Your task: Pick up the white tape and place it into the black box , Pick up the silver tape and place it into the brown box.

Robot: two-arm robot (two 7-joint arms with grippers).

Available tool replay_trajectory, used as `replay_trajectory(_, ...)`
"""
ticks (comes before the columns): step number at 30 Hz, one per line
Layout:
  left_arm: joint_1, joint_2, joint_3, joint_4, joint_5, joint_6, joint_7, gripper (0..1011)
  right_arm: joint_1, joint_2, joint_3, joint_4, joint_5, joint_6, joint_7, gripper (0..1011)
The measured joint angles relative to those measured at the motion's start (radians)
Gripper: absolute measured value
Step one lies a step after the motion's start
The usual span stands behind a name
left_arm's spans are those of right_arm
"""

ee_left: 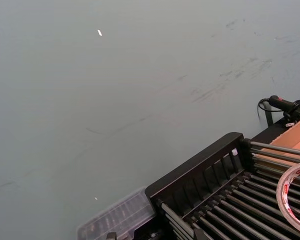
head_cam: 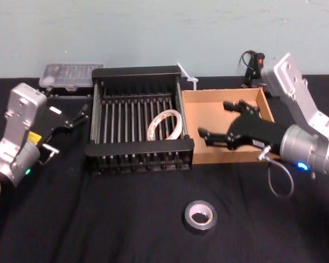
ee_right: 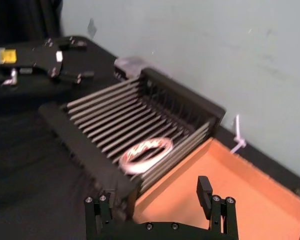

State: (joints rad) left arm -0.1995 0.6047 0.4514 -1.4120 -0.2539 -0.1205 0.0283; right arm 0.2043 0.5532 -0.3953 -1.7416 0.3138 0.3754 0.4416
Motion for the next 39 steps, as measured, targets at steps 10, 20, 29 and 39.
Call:
replay_trajectory(10, 0.0, 0.0, 0.0, 0.0, 0.0, 0.0, 0.0, 1001, -0.042, 0.055, -0.042, -0.032, 0.014, 0.073, 0.03, 1002)
replay_trajectory(20, 0.0, 0.0, 0.0, 0.0, 0.0, 0.0, 0.0, 1001, -0.045, 0.087, -0.097, -0.032, 0.014, 0.121, 0.059, 1002)
replay_trajectory(29, 0.0, 0.0, 0.0, 0.0, 0.0, 0.0, 0.0, 1002, -0.042, 0.104, -0.124, -0.028, 0.011, 0.132, 0.072, 1003)
replay_trajectory(39, 0.0, 0.0, 0.0, 0.0, 0.0, 0.0, 0.0, 1001, -0.032, 0.114, -0.155, -0.013, -0.002, 0.145, 0.089, 1002)
